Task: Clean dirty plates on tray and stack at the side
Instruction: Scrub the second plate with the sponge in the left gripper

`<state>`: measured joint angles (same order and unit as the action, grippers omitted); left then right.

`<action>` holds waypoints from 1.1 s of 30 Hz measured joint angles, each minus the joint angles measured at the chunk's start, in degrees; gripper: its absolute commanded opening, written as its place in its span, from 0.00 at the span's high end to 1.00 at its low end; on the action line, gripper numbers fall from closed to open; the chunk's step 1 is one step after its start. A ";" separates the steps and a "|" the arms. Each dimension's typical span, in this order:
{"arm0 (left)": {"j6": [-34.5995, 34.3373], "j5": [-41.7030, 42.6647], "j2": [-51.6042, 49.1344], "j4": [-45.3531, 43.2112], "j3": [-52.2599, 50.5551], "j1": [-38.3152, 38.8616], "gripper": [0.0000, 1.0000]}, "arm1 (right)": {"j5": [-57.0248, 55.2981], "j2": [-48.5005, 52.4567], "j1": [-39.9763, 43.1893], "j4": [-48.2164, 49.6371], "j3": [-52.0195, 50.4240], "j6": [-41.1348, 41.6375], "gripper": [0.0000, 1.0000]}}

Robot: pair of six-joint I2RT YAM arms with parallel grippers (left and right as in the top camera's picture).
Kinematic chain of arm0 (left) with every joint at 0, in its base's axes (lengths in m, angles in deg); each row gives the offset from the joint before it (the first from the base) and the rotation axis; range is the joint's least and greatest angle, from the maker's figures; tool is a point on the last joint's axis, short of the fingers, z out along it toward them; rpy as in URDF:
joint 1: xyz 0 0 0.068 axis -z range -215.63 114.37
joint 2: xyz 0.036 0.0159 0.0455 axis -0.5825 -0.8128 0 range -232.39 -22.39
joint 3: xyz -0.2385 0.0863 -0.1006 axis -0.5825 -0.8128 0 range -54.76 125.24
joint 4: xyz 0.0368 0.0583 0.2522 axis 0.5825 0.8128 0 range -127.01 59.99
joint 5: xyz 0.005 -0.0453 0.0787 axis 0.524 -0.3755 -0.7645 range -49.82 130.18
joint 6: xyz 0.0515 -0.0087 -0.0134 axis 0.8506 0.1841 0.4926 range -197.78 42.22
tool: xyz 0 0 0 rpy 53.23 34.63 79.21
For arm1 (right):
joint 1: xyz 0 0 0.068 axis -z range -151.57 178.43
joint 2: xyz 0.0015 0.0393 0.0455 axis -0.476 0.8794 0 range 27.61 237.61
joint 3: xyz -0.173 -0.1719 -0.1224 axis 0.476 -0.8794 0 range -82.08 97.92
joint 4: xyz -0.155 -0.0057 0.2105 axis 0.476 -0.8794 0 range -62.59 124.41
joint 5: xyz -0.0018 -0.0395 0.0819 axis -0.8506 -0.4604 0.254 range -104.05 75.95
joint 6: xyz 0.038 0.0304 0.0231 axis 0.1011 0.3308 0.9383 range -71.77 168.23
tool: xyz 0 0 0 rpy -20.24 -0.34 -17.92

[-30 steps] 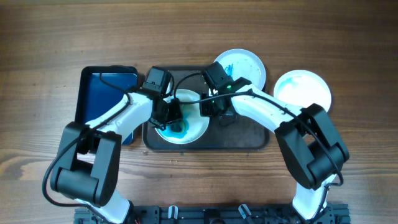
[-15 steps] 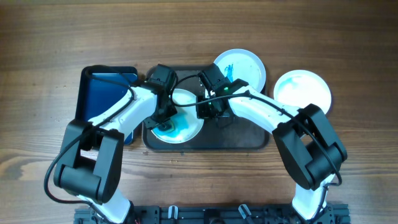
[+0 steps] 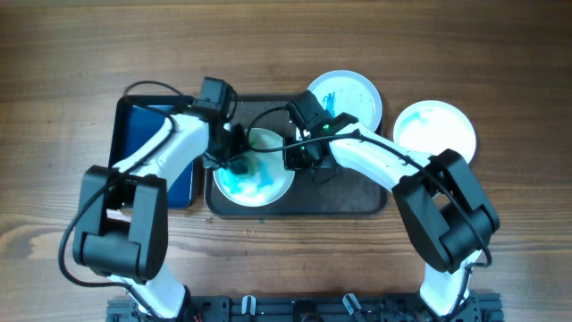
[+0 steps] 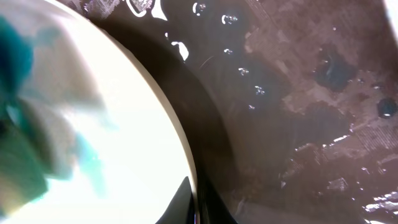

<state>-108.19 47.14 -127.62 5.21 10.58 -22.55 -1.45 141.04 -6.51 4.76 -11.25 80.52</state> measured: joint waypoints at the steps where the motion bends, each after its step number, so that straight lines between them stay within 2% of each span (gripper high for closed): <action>1: -1.11 -3.04 0.02 1.84 0.59 -0.44 0.96 | 0.02 0.00 0.00 0.04 0.00 0.00 0.96; 3: -2.95 -7.08 0.00 4.96 0.96 -0.59 0.96 | 0.26 0.00 -0.04 0.42 0.00 0.00 0.96; 6: -3.08 -6.14 0.00 9.99 1.44 0.31 0.96 | 0.50 0.04 -0.26 0.37 0.00 -0.02 0.96; 9: 1.88 0.11 0.00 8.66 1.44 1.44 0.96 | 0.50 0.04 -0.26 0.33 0.00 -0.02 0.96; 13: 11.15 12.44 -0.04 5.09 1.44 2.27 0.96 | 0.48 0.04 -0.26 0.31 0.00 -0.02 0.96; 15: 13.25 14.43 -0.04 4.26 1.44 1.97 0.96 | 0.48 0.04 -0.26 0.31 0.00 -0.02 0.96; 17: 12.98 12.74 -0.04 4.22 1.44 1.40 0.96 | 0.48 0.04 -0.26 0.31 0.00 -0.02 0.96; 21: 8.57 1.66 -0.04 7.32 1.44 0.98 0.96 | 0.48 0.04 -0.26 0.31 0.00 0.00 0.96; 24: 6.23 -2.49 -0.07 9.68 1.42 1.22 0.96 | 0.48 0.04 -0.26 0.31 0.00 0.00 0.96; 28: 4.42 -3.91 -0.07 8.41 -0.13 3.37 0.96 | 0.48 0.04 -0.26 0.33 0.00 -0.02 0.96; 33: 4.17 -1.46 -0.07 5.35 -1.68 6.51 0.96 | 0.42 0.04 0.04 0.13 0.00 -0.02 0.96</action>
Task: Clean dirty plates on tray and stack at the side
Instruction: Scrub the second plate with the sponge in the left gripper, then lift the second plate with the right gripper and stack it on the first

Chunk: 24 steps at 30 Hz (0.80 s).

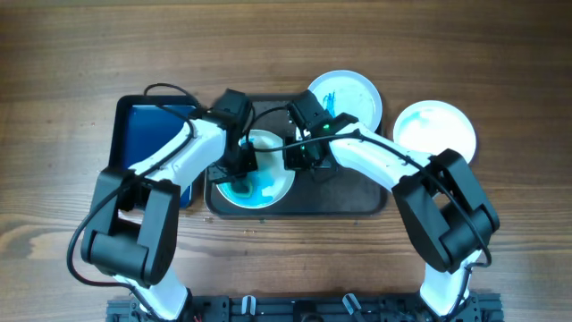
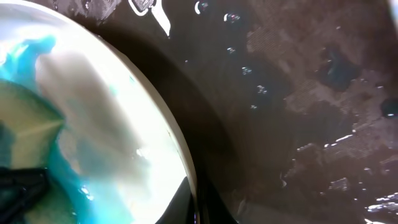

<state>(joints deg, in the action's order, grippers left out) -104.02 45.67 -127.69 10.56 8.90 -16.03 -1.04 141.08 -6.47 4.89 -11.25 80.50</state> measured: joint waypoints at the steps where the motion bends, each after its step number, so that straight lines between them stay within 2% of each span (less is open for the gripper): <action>1: 0.22 1.25 0.00 -0.96 -0.11 0.39 0.96 | -0.04 0.00 0.09 -0.02 0.00 0.00 0.96; 6: 0.66 5.09 0.00 -8.61 -0.81 0.11 0.96 | -0.83 0.00 0.50 0.02 0.00 0.00 0.96; 10: 0.09 3.23 -0.02 -14.88 -0.66 -2.71 0.96 | -0.76 0.00 0.48 0.20 0.00 0.00 0.95; 12: -0.15 1.51 -0.04 -12.24 0.76 -4.74 0.96 | -0.72 0.00 0.46 0.26 0.00 -0.02 0.96; 19: -0.68 -2.69 -0.26 9.66 19.21 -13.94 0.96 | -0.59 0.00 0.44 -0.81 0.37 -0.50 0.96; 22: -0.66 -2.71 -0.20 13.73 21.07 -15.41 0.96 | -3.41 -0.76 -0.42 -4.85 1.29 -2.91 0.96; 24: -0.68 -2.71 -0.22 13.88 21.07 -15.65 0.96 | -10.43 -4.46 -2.82 -8.48 2.01 -5.86 0.96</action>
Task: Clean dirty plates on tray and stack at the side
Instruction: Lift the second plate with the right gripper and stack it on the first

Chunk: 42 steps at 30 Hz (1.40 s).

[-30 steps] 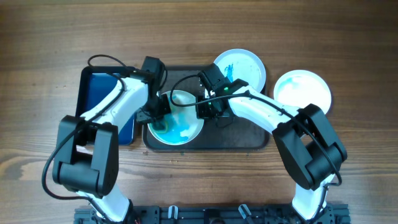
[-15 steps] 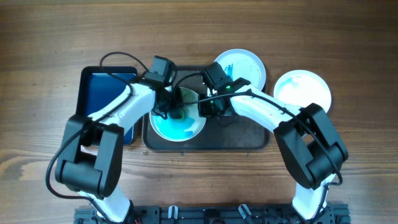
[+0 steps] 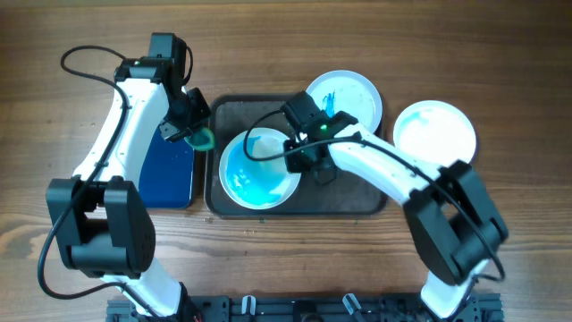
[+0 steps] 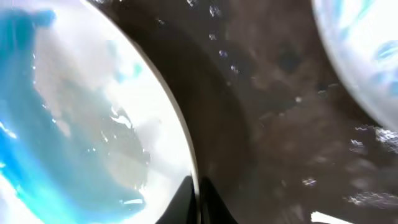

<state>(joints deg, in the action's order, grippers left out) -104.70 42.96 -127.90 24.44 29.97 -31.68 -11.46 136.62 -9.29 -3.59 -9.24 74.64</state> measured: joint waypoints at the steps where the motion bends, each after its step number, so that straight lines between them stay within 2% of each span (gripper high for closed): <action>1: 0.02 0.00 0.00 0.04 0.00 0.00 0.96 | -3.06 -1.29 -1.03 -1.51 0.17 -0.57 0.96; 6: 0.00 0.00 0.00 -0.15 0.00 0.00 0.96 | -33.75 -14.05 -14.32 -5.29 0.66 -3.02 0.96; 11: 0.02 0.00 0.00 -0.17 0.00 0.00 0.96 | -67.10 -16.85 -24.96 -5.01 0.81 -5.95 0.96; 13: 0.02 0.00 0.00 -0.17 0.00 0.00 0.96 | -77.55 -16.87 -28.33 -0.79 0.83 -10.25 0.96; 18: 0.02 0.00 0.00 -0.15 0.00 0.00 0.96 | -85.55 -16.90 -30.88 5.09 0.81 -18.56 0.96; 23: 0.00 0.00 0.00 -0.15 0.00 0.00 0.96 | -87.10 -16.90 -30.86 5.07 0.81 -20.48 0.96; 26: 0.00 0.00 0.00 -0.15 0.00 0.00 0.96 | -82.62 -16.90 -30.69 2.86 0.83 -20.26 0.96; 28: 0.00 0.00 0.00 -0.15 0.00 0.00 0.96 | -73.33 -16.90 -29.24 -0.57 0.90 -16.81 0.96; 31: 0.00 0.00 0.00 -0.15 0.00 0.02 0.96 | -54.69 -16.90 -22.14 -4.52 0.94 -8.72 0.96; 35: 0.00 0.00 0.00 -0.13 0.00 0.22 0.96 | -29.38 -17.20 -5.51 -5.79 0.94 -3.96 0.96; 38: 0.00 -0.02 0.00 -0.33 0.00 1.11 0.96 | -10.40 -19.50 12.26 -8.31 0.92 -2.49 0.96; 42: 0.00 0.00 0.00 -1.25 0.00 2.49 0.96 | -1.92 -21.92 34.62 -13.64 1.14 -1.90 0.96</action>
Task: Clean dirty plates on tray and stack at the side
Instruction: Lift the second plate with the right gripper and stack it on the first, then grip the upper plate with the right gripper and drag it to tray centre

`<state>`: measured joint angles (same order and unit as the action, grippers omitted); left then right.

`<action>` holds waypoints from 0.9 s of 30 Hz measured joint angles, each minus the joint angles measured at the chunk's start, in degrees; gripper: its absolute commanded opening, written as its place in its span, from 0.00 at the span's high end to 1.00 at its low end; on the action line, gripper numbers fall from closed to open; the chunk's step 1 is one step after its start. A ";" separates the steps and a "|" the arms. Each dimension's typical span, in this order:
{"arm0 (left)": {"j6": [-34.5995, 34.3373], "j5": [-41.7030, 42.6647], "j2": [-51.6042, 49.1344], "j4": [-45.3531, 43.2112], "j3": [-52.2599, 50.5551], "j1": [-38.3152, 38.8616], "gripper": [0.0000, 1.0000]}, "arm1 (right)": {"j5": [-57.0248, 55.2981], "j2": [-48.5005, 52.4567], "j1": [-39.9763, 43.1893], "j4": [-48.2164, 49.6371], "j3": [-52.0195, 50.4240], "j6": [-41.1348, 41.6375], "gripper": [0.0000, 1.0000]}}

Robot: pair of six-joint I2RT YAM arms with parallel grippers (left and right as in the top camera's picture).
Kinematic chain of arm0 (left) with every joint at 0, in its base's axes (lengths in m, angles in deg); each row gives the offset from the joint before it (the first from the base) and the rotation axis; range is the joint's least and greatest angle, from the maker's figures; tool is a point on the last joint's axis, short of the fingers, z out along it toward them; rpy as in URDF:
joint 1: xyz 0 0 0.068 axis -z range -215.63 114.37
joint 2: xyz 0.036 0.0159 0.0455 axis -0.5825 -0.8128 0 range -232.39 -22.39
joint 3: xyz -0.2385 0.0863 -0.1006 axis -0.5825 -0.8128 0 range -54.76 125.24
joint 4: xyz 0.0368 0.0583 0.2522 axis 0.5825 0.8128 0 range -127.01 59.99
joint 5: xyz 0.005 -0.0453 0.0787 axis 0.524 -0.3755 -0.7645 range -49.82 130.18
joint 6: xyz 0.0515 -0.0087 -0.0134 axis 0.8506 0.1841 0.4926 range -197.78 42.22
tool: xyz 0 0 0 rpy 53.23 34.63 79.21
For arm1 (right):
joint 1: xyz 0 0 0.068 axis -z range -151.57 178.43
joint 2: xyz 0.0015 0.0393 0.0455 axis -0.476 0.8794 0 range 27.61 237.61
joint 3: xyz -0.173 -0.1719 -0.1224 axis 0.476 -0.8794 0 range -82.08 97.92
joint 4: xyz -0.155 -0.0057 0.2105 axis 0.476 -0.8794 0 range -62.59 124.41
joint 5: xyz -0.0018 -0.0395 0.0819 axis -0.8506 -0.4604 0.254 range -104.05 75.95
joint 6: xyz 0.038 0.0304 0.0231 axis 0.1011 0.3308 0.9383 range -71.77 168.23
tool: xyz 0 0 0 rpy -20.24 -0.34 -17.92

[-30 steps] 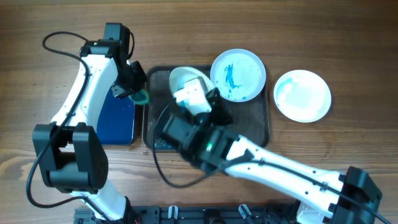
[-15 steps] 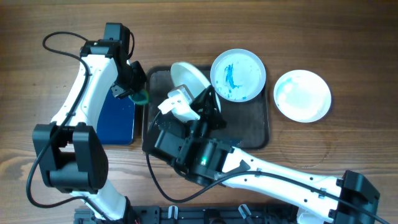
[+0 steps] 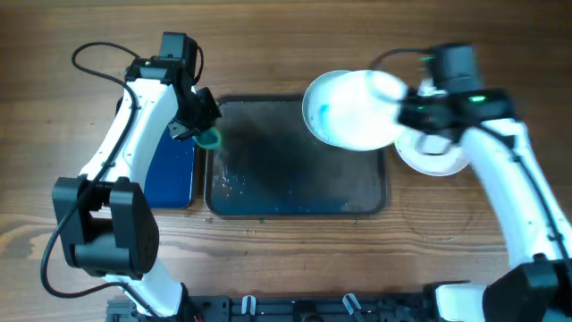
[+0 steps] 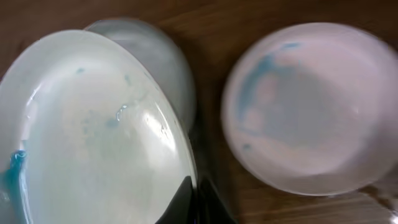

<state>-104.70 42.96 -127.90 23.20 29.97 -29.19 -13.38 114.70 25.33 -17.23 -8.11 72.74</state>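
My right gripper (image 3: 401,114) is shut on the right rim of a white plate (image 3: 353,112), holding it in the air over the back right corner of the dark tray (image 3: 295,179). In the right wrist view the held plate (image 4: 87,143) fills the left side, with a blue trace at its edge and the black fingertips (image 4: 186,196) pinching the rim. A second white plate (image 3: 438,159) lies on the table under my right arm. My left gripper (image 3: 202,131) is shut on a green sponge (image 3: 209,139) at the tray's left edge.
A blue tray (image 3: 170,170) lies left of the dark tray, which is wet. In the right wrist view a plate with a blue smear (image 4: 305,106) lies on the wood, and a greyish plate (image 4: 155,56) shows behind the held one.
The plate stood in the dark tray with blue liquid in it, its rim in my right gripper. Now it is off the tray, up and to the right. The left arm barely moved.
First my left gripper pressed the sponge on the plate in the tray while my right gripper held its rim. A second later that still held, with more blue suds. Then the sponge was off to the left. Now the plate is lifted off the tray.
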 measured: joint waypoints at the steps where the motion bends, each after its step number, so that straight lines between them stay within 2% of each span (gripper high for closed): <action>1: 0.00 0.00 0.00 0.00 0.00 0.20 0.96 | -0.07 0.00 4.20 -0.90 0.00 0.17 0.96; 5: 0.00 -0.02 0.00 -0.02 0.00 0.28 0.96 | -5.66 0.37 17.14 -1.49 -0.46 0.37 0.96; 10: 0.00 0.00 0.00 0.00 0.00 0.28 0.96 | -9.38 7.06 20.50 -1.49 -2.64 1.18 0.92; 12: 0.00 0.00 0.00 -0.02 0.00 0.28 0.96 | -9.68 10.29 20.50 -0.66 -2.64 1.68 0.79; 13: 0.00 0.00 0.00 -0.04 0.00 0.28 0.96 | -9.70 11.50 20.50 -0.72 -2.67 1.88 0.65; 14: 0.00 0.00 0.00 -0.07 0.00 0.28 0.96 | -9.66 12.26 20.50 -0.98 -2.71 1.99 0.59; 17: 0.00 0.00 0.00 -0.04 0.00 0.28 0.96 | -7.41 12.46 20.50 -3.15 -2.51 0.33 0.53; 19: 0.00 0.00 0.00 -0.15 0.00 0.28 0.96 | -3.67 12.46 20.39 -6.08 -0.90 -1.99 0.42; 23: 0.00 0.00 0.00 -0.22 0.00 0.28 0.96 | 10.67 11.67 15.10 -3.32 5.90 -11.50 0.46; 27: 0.00 0.04 0.00 -0.42 0.00 0.28 0.96 | 13.44 11.56 5.07 2.51 6.23 -11.89 0.59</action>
<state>-104.70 43.01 -127.90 22.78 29.97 -28.91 0.06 126.26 30.40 -14.72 -1.88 60.85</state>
